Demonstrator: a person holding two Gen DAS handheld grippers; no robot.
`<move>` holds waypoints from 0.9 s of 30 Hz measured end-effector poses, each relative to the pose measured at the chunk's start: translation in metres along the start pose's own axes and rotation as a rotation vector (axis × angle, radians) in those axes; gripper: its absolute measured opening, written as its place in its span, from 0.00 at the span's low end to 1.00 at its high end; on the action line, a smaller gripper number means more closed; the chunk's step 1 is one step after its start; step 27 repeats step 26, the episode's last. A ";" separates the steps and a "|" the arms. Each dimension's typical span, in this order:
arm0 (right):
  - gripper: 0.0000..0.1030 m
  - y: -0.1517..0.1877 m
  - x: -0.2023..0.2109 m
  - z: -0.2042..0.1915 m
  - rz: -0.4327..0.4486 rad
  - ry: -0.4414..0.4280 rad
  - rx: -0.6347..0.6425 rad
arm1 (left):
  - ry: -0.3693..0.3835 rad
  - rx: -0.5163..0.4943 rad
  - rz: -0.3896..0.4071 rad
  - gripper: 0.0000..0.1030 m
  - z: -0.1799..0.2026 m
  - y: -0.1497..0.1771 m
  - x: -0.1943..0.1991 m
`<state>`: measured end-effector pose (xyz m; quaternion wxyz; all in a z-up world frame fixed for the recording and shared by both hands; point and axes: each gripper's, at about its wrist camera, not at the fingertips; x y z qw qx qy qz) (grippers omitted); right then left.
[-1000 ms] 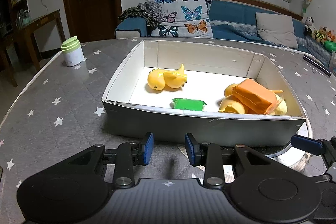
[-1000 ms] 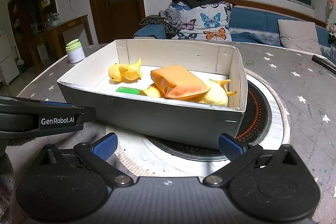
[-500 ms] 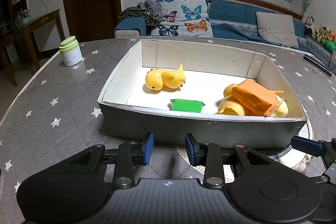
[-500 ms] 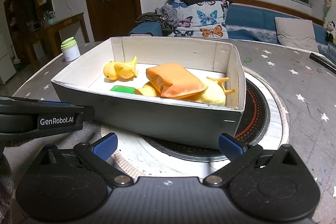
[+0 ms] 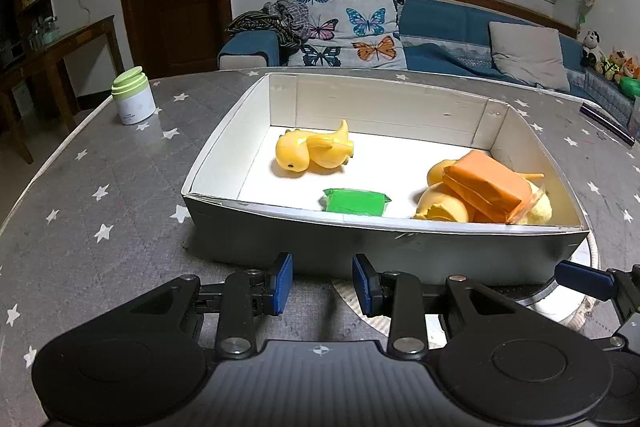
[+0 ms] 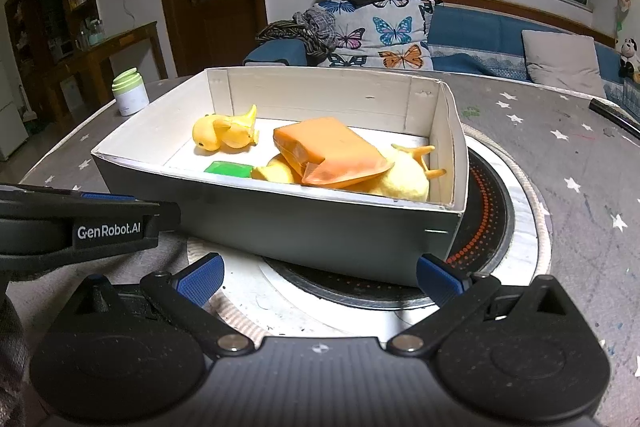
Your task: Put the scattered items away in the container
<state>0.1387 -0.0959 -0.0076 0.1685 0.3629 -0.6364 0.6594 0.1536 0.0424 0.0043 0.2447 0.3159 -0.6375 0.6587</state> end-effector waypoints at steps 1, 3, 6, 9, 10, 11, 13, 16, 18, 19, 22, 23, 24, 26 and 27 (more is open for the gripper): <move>1.00 0.000 0.000 0.000 -0.001 0.001 -0.001 | 0.000 0.000 0.000 0.35 0.000 0.000 0.000; 1.00 0.000 -0.001 0.000 -0.003 0.003 -0.001 | -0.001 0.003 -0.001 0.35 0.000 0.000 -0.001; 1.00 0.000 -0.001 0.000 -0.003 0.006 0.000 | -0.001 0.004 0.000 0.35 0.000 0.000 -0.001; 1.00 -0.001 -0.002 0.000 -0.004 0.009 0.001 | 0.002 0.007 -0.001 0.35 0.001 -0.001 -0.001; 1.00 -0.001 -0.002 0.000 -0.003 0.009 0.000 | 0.004 0.008 -0.002 0.35 0.001 -0.001 -0.001; 1.00 -0.001 -0.002 0.000 -0.003 0.008 0.000 | 0.005 0.008 -0.002 0.35 0.001 -0.001 -0.001; 1.00 -0.001 -0.001 0.000 -0.002 0.007 0.000 | 0.005 0.007 -0.001 0.35 0.002 -0.001 -0.001; 1.00 -0.002 -0.001 0.000 -0.001 0.007 -0.002 | 0.002 0.008 0.000 0.35 0.002 -0.001 -0.001; 1.00 -0.002 -0.001 0.000 -0.001 0.006 -0.002 | 0.002 0.009 0.002 0.34 0.002 -0.002 -0.001; 1.00 -0.002 -0.001 0.000 -0.001 0.005 -0.002 | 0.001 0.009 0.004 0.34 0.002 -0.002 -0.001; 1.00 -0.002 -0.001 0.000 0.001 0.002 -0.002 | 0.005 0.010 0.009 0.34 0.003 -0.002 0.000; 1.00 -0.002 0.000 0.000 0.002 0.002 -0.003 | 0.005 0.011 0.010 0.34 0.003 -0.002 0.000; 1.00 -0.002 0.000 0.000 0.004 0.001 -0.005 | 0.005 0.009 0.011 0.34 0.003 -0.002 0.000; 1.00 -0.003 0.000 0.001 0.005 -0.001 -0.006 | 0.005 0.000 0.009 0.34 0.005 -0.002 0.000; 1.00 -0.003 0.000 0.001 0.005 -0.001 -0.006 | 0.005 0.000 0.009 0.34 0.005 -0.002 0.000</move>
Point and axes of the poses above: each gripper's, at about its wrist camera, not at the fingertips, and x roughly against the way its jaws point, z to its right, y to its underside, and after that the axes turned 3 degrees about -z, right-handed
